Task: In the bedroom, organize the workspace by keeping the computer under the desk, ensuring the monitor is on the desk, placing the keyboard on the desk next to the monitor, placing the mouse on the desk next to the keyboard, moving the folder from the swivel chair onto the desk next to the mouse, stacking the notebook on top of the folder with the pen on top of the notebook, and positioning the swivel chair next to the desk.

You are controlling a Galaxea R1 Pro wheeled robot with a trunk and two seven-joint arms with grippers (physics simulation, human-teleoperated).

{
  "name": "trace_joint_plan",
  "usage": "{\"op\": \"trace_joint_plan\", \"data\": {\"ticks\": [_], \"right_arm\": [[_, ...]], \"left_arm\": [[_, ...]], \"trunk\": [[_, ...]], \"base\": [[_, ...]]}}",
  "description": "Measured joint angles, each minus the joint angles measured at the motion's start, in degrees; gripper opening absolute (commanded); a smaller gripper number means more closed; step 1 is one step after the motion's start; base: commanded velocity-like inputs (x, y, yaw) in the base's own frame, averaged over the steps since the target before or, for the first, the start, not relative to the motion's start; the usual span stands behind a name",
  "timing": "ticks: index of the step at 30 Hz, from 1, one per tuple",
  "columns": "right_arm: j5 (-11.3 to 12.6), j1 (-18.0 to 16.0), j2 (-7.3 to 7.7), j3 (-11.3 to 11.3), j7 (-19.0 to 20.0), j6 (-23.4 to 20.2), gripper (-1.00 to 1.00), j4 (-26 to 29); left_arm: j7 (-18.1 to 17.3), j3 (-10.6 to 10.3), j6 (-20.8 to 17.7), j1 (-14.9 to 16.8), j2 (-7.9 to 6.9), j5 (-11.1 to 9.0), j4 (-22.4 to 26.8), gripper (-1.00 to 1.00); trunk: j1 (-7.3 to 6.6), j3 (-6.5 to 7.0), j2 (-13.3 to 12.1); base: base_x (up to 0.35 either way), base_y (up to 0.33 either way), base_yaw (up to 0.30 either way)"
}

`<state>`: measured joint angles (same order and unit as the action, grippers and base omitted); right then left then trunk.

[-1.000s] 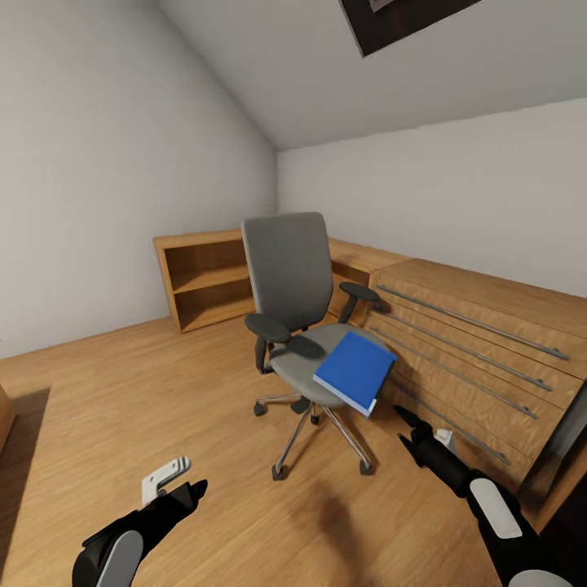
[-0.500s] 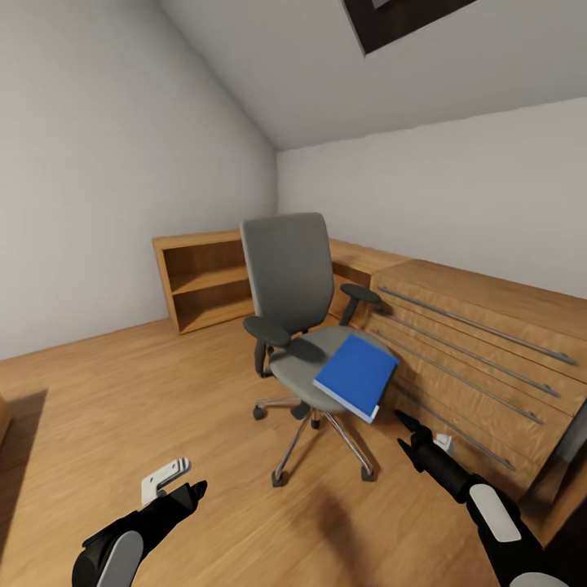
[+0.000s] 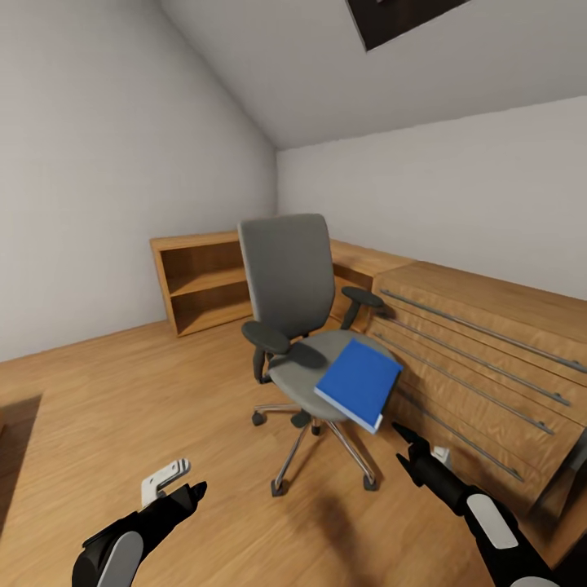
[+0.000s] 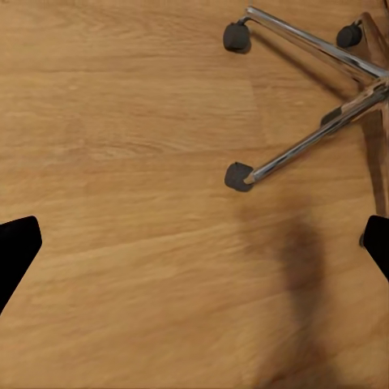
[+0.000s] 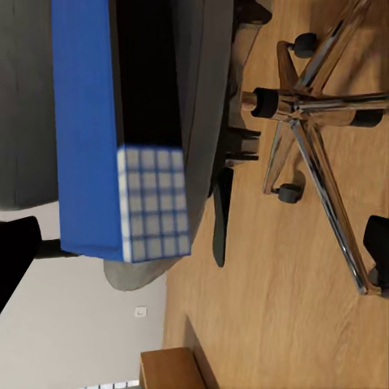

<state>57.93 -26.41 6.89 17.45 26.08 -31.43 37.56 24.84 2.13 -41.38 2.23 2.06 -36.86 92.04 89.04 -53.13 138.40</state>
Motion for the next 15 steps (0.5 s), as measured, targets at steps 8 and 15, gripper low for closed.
{"op": "trace_joint_plan", "data": {"ticks": [8,15], "right_arm": [[-0.1,0.0,-0.07,-0.1,-0.3,0.0,1.00,0.0],[-0.1,0.0,-0.10,-0.3,-0.4,0.0,1.00,0.0]], "left_arm": [[0.0,0.1,0.0,0.0,-0.37,0.0,0.0,1.00],[0.0,0.0,0.0,0.0,-1.34,-0.1,0.0,1.00]], "trunk": [[0.01,0.00,0.0],[0.00,0.00,0.0]], "base": [[0.118,0.002,0.000],[0.129,0.092,0.000]]}}
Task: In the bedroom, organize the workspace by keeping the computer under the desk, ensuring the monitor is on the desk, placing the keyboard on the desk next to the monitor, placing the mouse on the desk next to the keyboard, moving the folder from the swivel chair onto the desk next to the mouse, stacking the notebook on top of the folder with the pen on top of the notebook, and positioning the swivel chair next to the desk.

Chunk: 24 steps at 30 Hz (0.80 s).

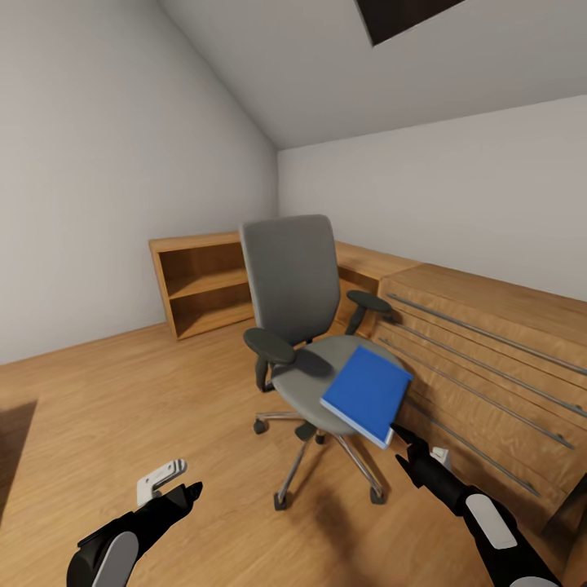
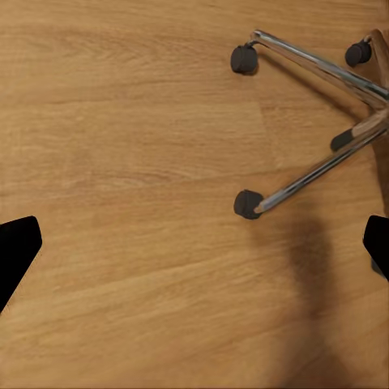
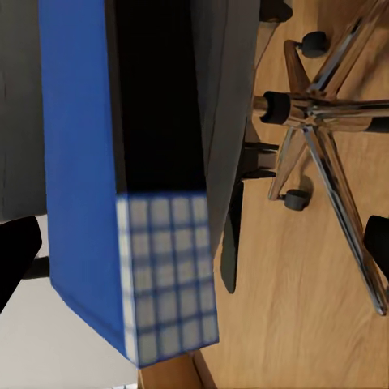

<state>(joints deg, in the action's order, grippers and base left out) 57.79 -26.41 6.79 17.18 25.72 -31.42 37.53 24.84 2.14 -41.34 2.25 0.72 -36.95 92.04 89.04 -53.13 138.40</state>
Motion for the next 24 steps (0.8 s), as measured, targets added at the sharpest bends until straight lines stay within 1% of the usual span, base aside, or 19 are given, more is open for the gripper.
{"op": "trace_joint_plan", "data": {"ticks": [4,8,12,17,24], "right_arm": [[0.0,0.0,0.00,-0.1,0.0,0.0,1.00,0.0],[0.0,0.0,0.00,-0.1,0.0,0.0,1.00,0.0],[0.0,0.0,0.00,-0.1,0.0,0.0,1.00,0.0],[-0.1,0.0,0.00,-0.1,0.0,0.0,1.00,0.0],[-0.1,0.0,0.00,-0.1,0.0,0.0,1.00,0.0]], "left_arm": [[0.0,0.0,0.0,0.0,-0.11,0.0,0.0,1.00],[0.0,0.0,0.0,0.0,-0.14,0.0,0.0,1.00],[0.0,0.0,0.0,0.0,-0.14,0.0,-0.6,1.00],[0.0,0.0,0.1,0.0,-0.14,0.1,-0.7,1.00],[0.0,0.1,0.1,0.0,-0.14,-0.1,-0.7,1.00]], "trunk": [[0.01,0.00,0.0],[-0.01,0.00,0.0],[0.01,0.00,0.0],[0.00,0.00,0.0],[0.01,0.00,0.0]], "base": [[0.039,0.031,0.000],[0.159,0.136,0.000],[0.029,0.023,0.000],[0.134,0.106,0.000],[0.029,0.021,0.000]]}}
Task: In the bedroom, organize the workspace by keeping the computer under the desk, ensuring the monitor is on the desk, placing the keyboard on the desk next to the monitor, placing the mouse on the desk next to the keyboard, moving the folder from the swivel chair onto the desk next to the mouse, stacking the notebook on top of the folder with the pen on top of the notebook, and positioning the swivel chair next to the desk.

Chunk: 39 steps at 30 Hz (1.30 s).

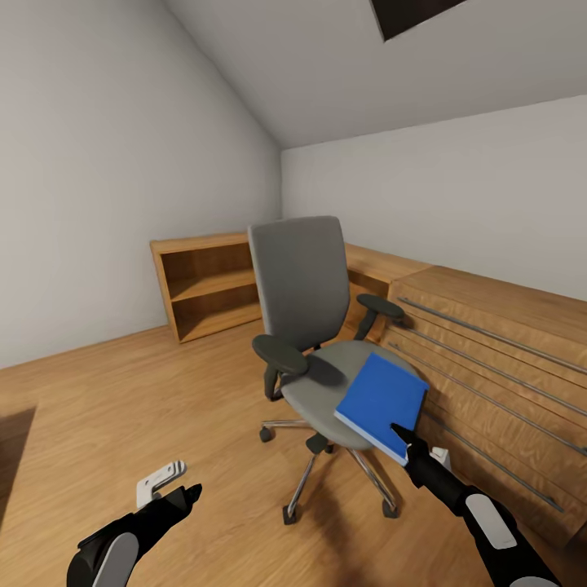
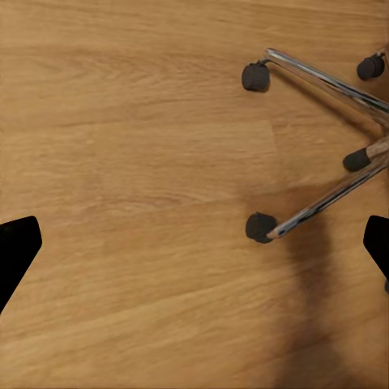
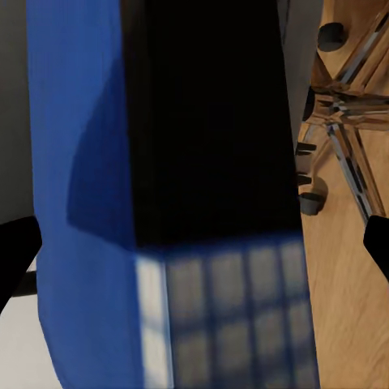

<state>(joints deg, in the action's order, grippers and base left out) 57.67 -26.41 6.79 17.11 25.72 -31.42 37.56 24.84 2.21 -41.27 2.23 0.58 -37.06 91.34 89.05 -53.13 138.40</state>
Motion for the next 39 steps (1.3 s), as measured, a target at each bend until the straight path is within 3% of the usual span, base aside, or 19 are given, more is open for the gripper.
{"op": "trace_joint_plan", "data": {"ticks": [1,13,25,39], "right_arm": [[0.0,0.0,0.00,0.0,0.0,0.0,-1.00,0.0],[0.2,0.0,0.00,0.0,0.0,-0.1,-1.00,0.1],[0.0,0.0,0.07,0.1,0.3,0.0,-1.00,2.9],[-0.1,0.0,0.02,0.1,0.2,0.0,-1.00,8.0]], "left_arm": [[0.0,0.0,0.0,0.0,0.00,0.0,0.0,1.00],[0.0,0.0,0.0,0.0,-0.04,0.1,0.0,1.00],[0.1,-0.1,0.0,0.0,0.01,0.1,0.0,1.00],[0.3,-0.2,0.2,0.0,0.02,0.2,0.0,1.00]], "trunk": [[0.00,0.00,0.0],[0.00,0.00,0.0],[-2.63,2.15,-4.8],[-5.67,4.66,-10.4]], "base": [[0.006,0.004,0.000],[0.001,0.000,0.000],[-0.009,0.000,0.000],[-0.313,-0.027,0.000]]}}
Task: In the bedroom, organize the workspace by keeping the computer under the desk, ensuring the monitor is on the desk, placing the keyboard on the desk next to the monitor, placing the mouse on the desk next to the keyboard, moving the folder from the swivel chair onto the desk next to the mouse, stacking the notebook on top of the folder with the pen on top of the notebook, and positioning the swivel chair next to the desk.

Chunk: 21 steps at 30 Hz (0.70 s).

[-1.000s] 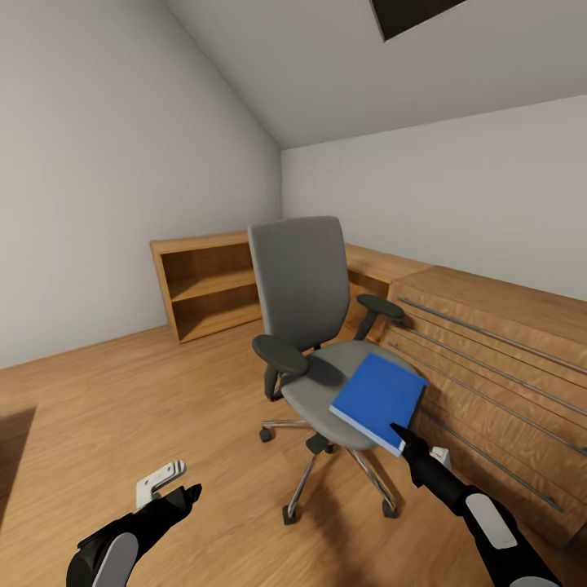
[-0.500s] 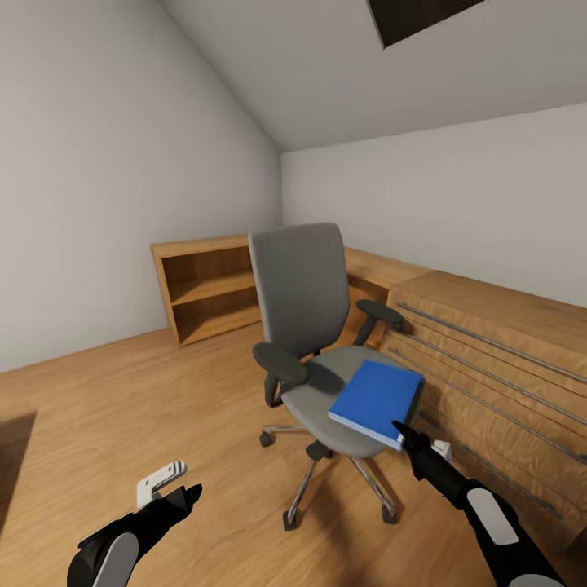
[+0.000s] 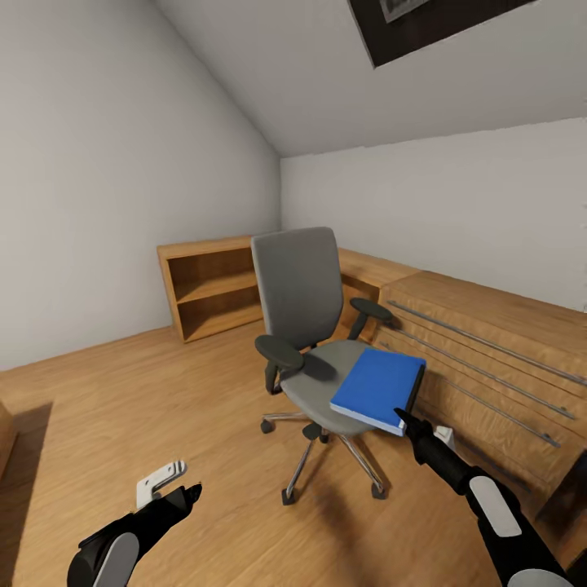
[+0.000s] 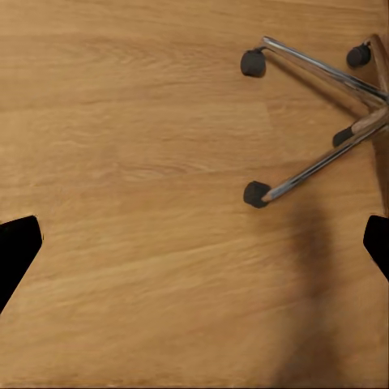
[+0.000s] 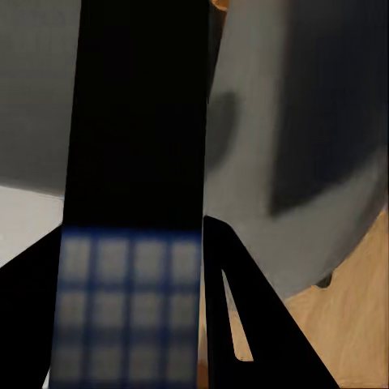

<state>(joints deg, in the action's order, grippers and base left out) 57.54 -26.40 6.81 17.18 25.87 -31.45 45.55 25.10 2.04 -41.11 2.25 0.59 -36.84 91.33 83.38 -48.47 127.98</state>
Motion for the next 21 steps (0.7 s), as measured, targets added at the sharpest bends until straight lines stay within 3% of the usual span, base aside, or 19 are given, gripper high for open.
{"op": "trace_joint_plan", "data": {"ticks": [8,11,12,14,16,18,21], "right_arm": [[0.1,0.2,-0.17,0.1,-0.1,0.0,-1.00,3.8],[-0.2,1.7,-1.50,0.1,-0.4,0.3,-1.00,9.0],[-0.2,3.7,-2.84,0.1,-2.7,0.8,-1.00,14.8],[-0.5,5.3,-4.04,0.1,-7.1,1.0,-1.00,20.1],[-0.4,8.7,-6.72,0.1,-17.4,1.0,-1.00,30.7],[-0.5,12.3,-8.62,0.0,-24.2,1.2,-1.00,38.3],[-0.7,14.6,-9.71,0.2,-27.5,1.2,-1.00,42.3]], "left_arm": [[0.1,0.0,0.0,0.0,-0.02,-0.1,-0.1,1.00],[0.2,0.1,0.2,0.0,-0.02,-0.1,-1.5,1.00],[0.2,0.1,0.2,0.0,-0.02,-0.1,-2.7,1.00],[0.2,0.0,0.2,0.0,-0.02,-0.1,-3.3,1.00],[0.2,0.0,0.3,0.0,-0.02,-0.1,-3.8,1.00],[0.1,0.0,0.3,0.0,0.03,-0.1,-3.9,1.00],[0.1,-0.1,0.3,0.0,0.06,-0.1,-4.0,1.00]], "trunk": [[-1.76,1.44,-3.2],[-2.43,1.98,-4.4],[-2.67,2.16,-4.8],[-3.11,2.52,-5.6],[-3.55,2.88,-6.4],[-3.99,3.23,-7.2],[-4.65,3.77,-8.4]], "base": [[-0.338,-0.074,0.000],[-0.176,-0.034,0.000],[-0.055,-0.010,0.000],[-0.029,-0.005,0.000],[-0.009,-0.002,0.000],[-0.004,-0.001,0.000],[-0.001,0.000,0.000]]}}
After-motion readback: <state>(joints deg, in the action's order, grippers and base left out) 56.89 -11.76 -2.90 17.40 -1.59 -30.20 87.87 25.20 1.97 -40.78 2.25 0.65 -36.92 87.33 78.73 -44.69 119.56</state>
